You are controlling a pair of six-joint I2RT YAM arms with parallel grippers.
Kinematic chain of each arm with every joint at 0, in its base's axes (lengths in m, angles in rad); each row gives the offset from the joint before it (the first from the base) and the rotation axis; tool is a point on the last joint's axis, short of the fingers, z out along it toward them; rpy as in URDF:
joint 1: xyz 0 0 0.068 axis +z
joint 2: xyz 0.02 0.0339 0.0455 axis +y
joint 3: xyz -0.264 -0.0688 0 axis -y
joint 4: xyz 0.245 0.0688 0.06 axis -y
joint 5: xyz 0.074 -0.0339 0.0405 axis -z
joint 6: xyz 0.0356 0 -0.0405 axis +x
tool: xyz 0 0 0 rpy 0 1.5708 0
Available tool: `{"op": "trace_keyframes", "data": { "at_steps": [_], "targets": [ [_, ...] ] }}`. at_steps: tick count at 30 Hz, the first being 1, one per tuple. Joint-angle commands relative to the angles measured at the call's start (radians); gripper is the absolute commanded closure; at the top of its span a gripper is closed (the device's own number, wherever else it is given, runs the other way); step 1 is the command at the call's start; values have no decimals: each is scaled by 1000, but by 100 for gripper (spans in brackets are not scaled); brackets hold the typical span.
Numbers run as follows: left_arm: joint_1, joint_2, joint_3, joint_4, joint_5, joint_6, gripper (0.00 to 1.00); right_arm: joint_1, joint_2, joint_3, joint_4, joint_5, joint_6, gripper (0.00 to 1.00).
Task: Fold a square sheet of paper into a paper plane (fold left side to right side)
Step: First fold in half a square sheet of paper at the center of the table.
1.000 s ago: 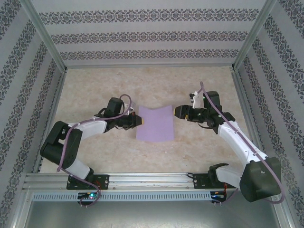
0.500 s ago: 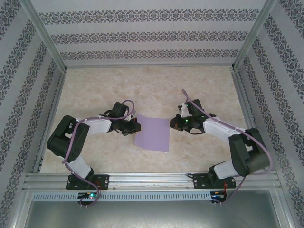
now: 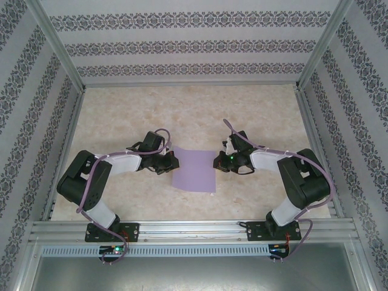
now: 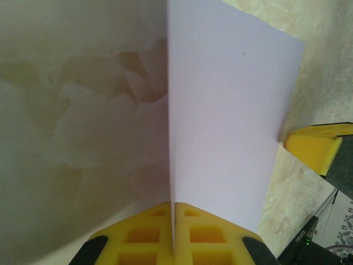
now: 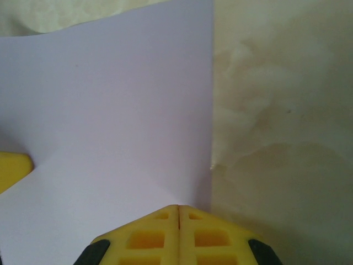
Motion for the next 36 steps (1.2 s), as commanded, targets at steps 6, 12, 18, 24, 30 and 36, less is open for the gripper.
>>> {"op": "trace_keyframes", "data": {
  "at_steps": [6, 12, 18, 24, 30, 36],
  "targets": [
    [-30, -58, 7, 20, 10, -26, 85, 23, 57, 2, -35, 43, -39, 100],
    [-47, -78, 44, 15, 28, -29, 69, 29, 65, -6, -45, 69, -51, 100],
    [-84, -76, 98, 11, 41, -27, 51, 29, 66, -9, -44, 79, -57, 100],
    [-123, -22, 137, 44, 57, -41, 42, 30, 59, -16, -22, 69, -51, 97],
    [-168, 55, 172, 87, 67, -58, 37, 29, 56, -24, 13, 41, -40, 96],
    [-180, 82, 194, 51, 40, -37, 37, 27, 53, -30, 34, 27, -34, 97]
  ]
}}
